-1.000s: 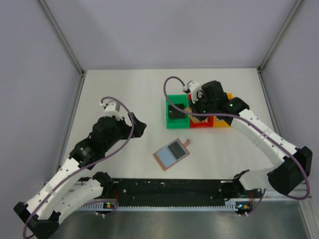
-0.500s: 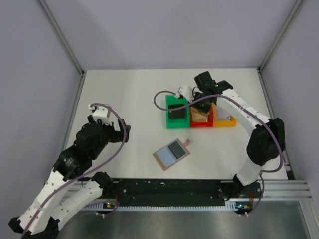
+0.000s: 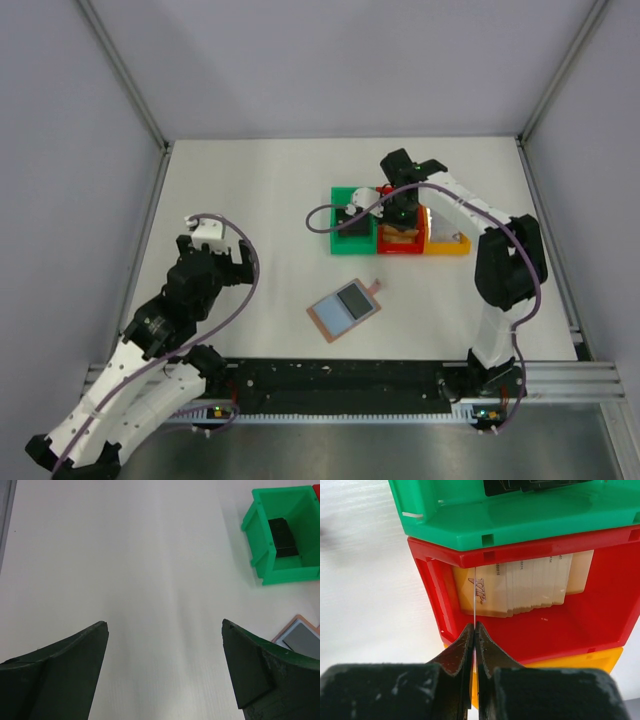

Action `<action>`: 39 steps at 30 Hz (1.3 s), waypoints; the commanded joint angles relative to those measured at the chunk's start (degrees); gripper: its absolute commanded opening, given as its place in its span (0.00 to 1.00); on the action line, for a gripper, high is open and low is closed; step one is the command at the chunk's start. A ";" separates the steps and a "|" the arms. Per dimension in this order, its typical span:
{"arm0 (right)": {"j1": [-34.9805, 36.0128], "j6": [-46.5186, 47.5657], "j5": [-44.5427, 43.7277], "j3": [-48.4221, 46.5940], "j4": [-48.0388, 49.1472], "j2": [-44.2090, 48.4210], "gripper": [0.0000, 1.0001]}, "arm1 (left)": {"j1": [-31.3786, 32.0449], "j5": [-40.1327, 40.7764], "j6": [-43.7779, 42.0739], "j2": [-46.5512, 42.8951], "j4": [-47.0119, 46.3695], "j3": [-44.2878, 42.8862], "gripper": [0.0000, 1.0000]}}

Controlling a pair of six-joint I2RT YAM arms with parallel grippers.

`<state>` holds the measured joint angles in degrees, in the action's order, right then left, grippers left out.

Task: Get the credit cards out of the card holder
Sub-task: Place the credit card in the storage box.

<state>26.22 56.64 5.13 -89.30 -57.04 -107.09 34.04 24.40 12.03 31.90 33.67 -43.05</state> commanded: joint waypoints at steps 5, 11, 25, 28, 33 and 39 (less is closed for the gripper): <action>-1.08 5.50 6.56 -1.32 -2.99 -1.54 0.00 | -1.96 2.05 -0.43 -0.79 -3.88 0.60 0.99; -1.34 5.15 5.60 -2.55 -3.26 -4.53 0.08 | -2.84 1.61 -0.17 -0.87 -3.96 0.86 0.99; -3.01 -12.05 -6.71 -4.92 10.79 3.37 0.56 | -4.07 -0.14 0.10 -0.79 -3.88 1.04 0.99; -2.84 -22.50 -5.48 -4.31 13.08 7.84 0.62 | -4.25 -1.28 0.18 -0.70 -4.14 1.04 0.99; -0.56 -41.15 0.31 2.70 15.10 16.20 0.70 | -4.34 -7.51 1.59 1.32 -4.31 -0.02 0.99; 4.10 -59.77 6.47 21.42 26.79 27.88 0.71 | -3.90 -26.56 11.85 7.47 -6.06 -1.17 0.91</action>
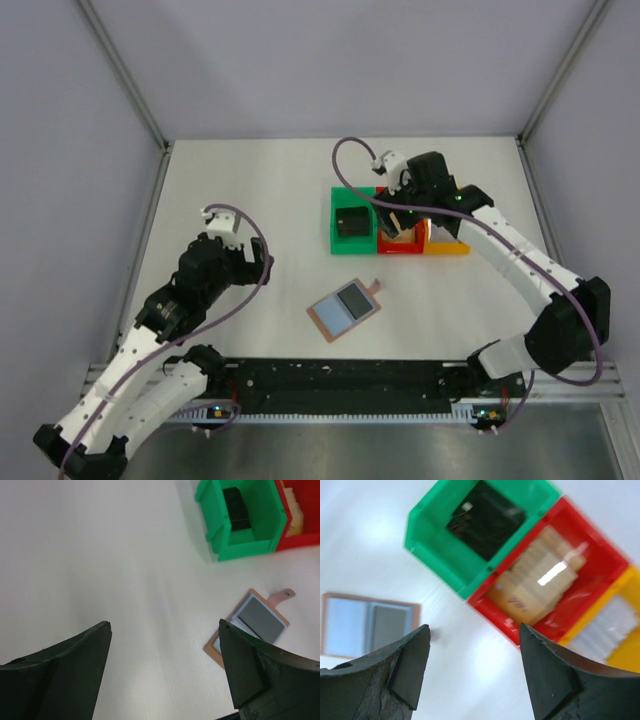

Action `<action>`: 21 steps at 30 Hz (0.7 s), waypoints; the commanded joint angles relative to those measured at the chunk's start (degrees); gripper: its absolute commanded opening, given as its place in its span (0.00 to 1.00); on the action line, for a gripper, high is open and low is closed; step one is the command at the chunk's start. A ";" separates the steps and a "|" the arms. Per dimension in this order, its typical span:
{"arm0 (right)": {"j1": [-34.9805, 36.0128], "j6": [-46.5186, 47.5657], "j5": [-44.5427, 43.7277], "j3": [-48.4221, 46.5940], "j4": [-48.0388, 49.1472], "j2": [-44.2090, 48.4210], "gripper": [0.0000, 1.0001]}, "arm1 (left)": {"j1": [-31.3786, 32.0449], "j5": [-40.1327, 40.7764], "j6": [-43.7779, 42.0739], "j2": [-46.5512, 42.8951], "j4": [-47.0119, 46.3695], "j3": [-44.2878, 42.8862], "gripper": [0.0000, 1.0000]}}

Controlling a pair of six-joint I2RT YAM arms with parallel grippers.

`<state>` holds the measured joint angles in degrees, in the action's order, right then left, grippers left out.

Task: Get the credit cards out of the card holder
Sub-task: Place the credit card in the storage box, then remove the credit card from the card holder.

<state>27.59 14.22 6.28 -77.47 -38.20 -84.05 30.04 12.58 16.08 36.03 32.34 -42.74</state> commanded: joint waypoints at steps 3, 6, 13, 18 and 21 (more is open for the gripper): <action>3.86 -24.39 7.69 17.68 13.48 8.80 0.71 | 1.94 -19.69 13.17 5.19 -8.86 1.60 0.89; 5.54 -30.72 10.58 26.64 21.64 12.24 0.68 | 5.54 -20.32 17.83 6.68 -13.51 4.76 0.85; 8.00 -38.65 14.81 38.61 39.32 12.86 0.53 | 17.40 -14.00 29.35 15.80 -27.30 8.38 0.75; 8.35 -41.28 14.20 43.10 45.48 11.89 0.47 | 20.67 -16.78 36.82 28.36 -37.85 8.20 0.60; 8.26 -41.55 14.02 44.51 46.98 11.45 0.46 | 21.37 -19.16 38.85 35.93 -42.08 7.68 0.54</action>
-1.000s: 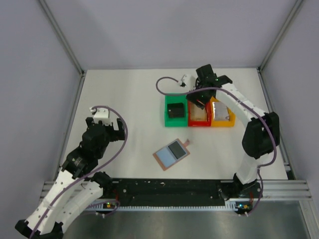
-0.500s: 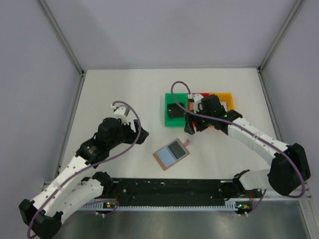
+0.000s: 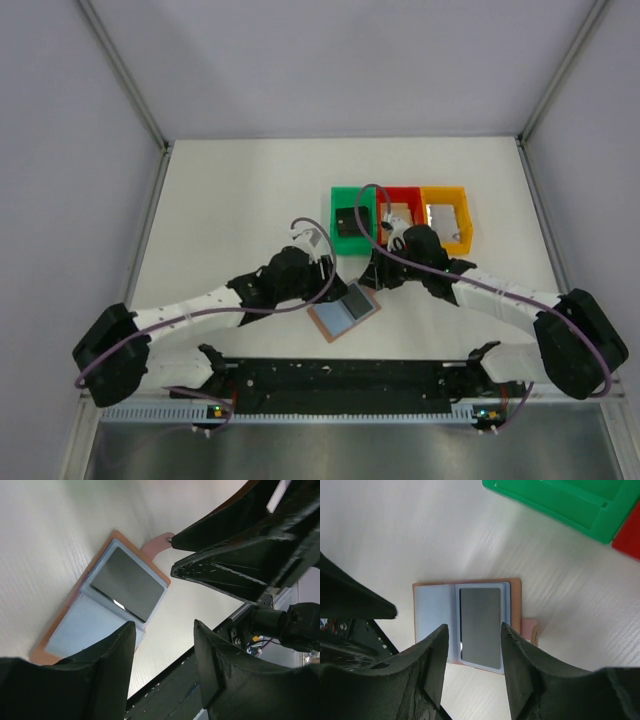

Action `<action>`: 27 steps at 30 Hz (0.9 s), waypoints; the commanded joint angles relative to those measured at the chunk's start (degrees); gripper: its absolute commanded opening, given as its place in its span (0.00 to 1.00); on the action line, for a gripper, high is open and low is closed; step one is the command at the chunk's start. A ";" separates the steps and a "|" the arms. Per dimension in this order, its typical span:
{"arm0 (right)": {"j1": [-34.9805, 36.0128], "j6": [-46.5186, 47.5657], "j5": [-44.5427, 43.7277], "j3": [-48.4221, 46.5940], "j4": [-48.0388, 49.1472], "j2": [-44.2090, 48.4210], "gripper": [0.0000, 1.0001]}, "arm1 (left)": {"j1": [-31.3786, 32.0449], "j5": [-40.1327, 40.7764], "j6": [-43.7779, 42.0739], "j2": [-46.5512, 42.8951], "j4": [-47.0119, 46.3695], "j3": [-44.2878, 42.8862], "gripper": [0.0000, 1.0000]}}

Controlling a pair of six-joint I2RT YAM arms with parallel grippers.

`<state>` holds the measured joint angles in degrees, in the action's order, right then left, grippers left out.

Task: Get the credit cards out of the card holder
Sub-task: Remove the credit card from the card holder.

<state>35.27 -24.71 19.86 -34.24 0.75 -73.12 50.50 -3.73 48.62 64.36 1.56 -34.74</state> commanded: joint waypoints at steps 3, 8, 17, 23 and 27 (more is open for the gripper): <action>0.59 -3.15 0.80 2.33 9.17 0.00 0.44 | 1.09 -4.18 6.66 13.06 -11.67 -0.85 0.49; 0.59 -3.07 1.06 2.69 9.79 -1.23 0.44 | 1.00 -3.92 5.96 16.59 -8.69 0.64 0.38; 0.59 -4.56 2.64 2.07 9.88 -7.82 0.43 | -1.19 -2.78 2.80 18.61 -2.80 4.50 0.25; 0.86 -7.10 3.08 4.00 7.51 -8.00 0.41 | -5.85 -2.60 -0.27 17.38 0.18 6.26 0.21; 2.43 -9.82 4.40 5.67 7.25 -8.00 0.38 | -7.69 -1.81 -2.82 16.33 3.09 5.39 0.21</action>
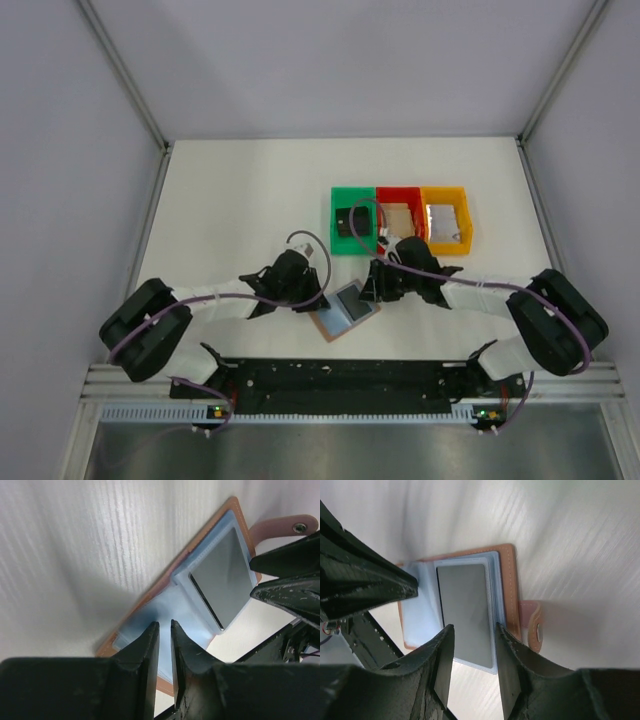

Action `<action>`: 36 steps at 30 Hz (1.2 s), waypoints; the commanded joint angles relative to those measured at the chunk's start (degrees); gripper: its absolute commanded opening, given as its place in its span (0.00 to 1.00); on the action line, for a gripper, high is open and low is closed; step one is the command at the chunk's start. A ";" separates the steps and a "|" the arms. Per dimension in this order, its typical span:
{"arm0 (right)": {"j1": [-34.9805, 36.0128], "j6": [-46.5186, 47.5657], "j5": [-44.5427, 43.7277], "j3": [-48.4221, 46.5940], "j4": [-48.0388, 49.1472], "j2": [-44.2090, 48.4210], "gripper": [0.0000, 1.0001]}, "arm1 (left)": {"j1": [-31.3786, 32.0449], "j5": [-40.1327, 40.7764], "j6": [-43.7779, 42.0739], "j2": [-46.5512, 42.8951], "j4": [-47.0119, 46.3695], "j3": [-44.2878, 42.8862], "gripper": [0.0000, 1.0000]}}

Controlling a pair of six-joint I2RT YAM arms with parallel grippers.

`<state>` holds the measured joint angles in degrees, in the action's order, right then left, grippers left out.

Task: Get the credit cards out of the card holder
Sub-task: Remove the credit card from the card holder.

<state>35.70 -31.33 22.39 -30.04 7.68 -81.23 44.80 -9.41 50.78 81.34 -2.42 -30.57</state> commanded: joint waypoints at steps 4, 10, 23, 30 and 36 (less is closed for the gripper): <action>3.76 -7.33 3.09 3.49 1.46 0.55 0.35 | -3.48 5.10 -7.27 -1.53 9.88 0.42 0.21; 5.52 -9.36 0.65 5.17 2.16 3.17 0.32 | -5.25 8.26 -10.18 -4.78 14.19 -1.24 0.21; 5.52 -5.23 -5.78 0.69 1.28 7.67 0.31 | -3.67 0.98 0.61 -17.79 6.21 -1.08 0.38; 4.73 -4.79 -7.36 1.48 3.83 5.39 0.27 | -0.50 0.01 9.94 -13.50 -7.06 2.27 0.40; 4.11 -5.23 -5.87 2.62 8.04 2.14 0.26 | 1.26 -1.75 13.19 -3.75 -14.19 2.09 0.39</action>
<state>40.34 -37.04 16.16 -27.09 9.87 -77.23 45.21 -9.65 59.92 73.32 -7.68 -29.10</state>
